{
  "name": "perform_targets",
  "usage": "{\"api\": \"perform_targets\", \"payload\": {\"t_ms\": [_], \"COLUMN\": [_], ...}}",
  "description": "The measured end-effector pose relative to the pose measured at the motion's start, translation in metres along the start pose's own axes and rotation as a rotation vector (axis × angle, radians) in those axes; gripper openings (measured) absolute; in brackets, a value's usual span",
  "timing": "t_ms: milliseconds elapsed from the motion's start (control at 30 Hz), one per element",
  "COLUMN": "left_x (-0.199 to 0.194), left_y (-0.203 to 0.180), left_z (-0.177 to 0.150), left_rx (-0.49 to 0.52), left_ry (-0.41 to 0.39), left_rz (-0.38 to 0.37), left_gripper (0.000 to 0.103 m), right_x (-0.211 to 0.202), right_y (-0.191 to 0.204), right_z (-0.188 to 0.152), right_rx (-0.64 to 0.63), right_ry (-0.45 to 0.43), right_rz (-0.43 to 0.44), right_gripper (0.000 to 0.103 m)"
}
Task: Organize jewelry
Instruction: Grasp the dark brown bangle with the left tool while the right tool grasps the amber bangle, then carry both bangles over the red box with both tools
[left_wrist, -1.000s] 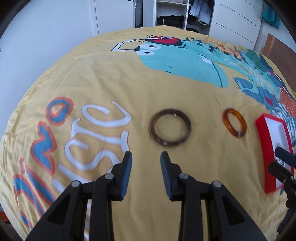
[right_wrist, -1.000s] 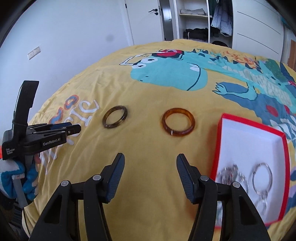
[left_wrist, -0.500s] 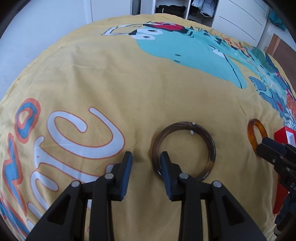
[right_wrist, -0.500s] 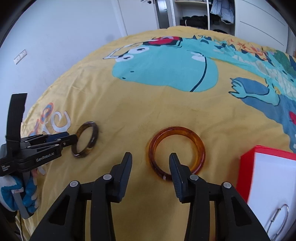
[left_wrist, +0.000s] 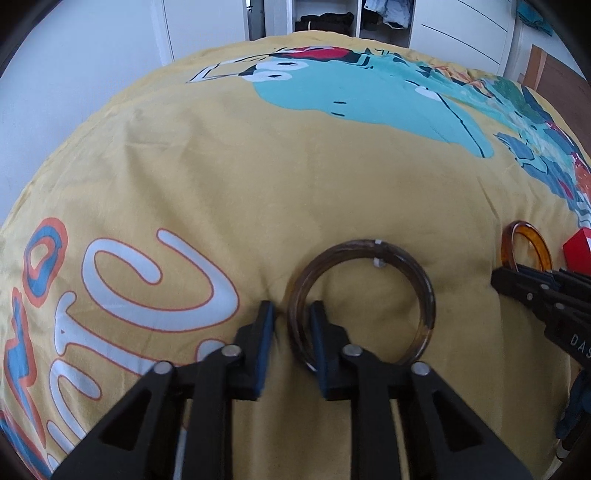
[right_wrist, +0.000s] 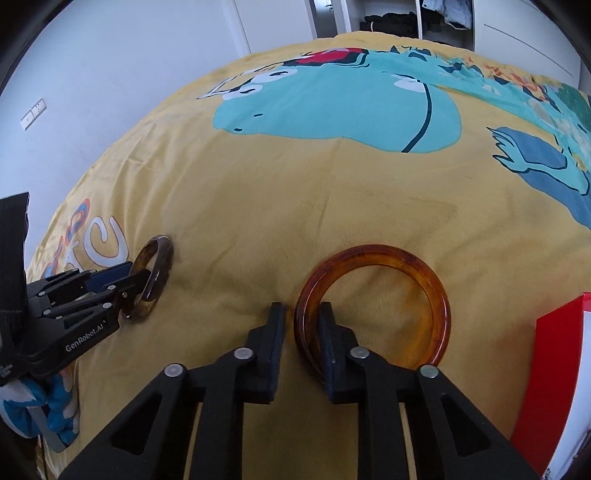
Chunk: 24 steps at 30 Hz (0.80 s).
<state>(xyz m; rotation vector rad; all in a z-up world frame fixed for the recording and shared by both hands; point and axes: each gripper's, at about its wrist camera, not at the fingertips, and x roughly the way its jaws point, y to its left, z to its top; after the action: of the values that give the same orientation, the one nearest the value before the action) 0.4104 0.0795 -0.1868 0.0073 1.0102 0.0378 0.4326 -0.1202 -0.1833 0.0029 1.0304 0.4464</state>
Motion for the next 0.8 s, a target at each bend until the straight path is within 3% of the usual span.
{"api": "perform_targets", "payload": {"t_ms": [467, 800], "left_x": [-0.056, -0.113], "left_y": [0.001, -0.018], "left_z": [0.003, -0.010], "left_rx": [-0.044, 0.025], "left_ry": [-0.070, -0.107], "left_rz": [0.019, 0.038], "left_gripper": [0.008, 0.008], "right_x": [-0.077, -0.141], "right_y": [0.019, 0.035], "right_z": [-0.009, -0.024], "right_rx": [0.020, 0.028], "right_ry": [-0.147, -0.217], "right_rz": [0.063, 0.100], "right_gripper": [0.009, 0.009]}}
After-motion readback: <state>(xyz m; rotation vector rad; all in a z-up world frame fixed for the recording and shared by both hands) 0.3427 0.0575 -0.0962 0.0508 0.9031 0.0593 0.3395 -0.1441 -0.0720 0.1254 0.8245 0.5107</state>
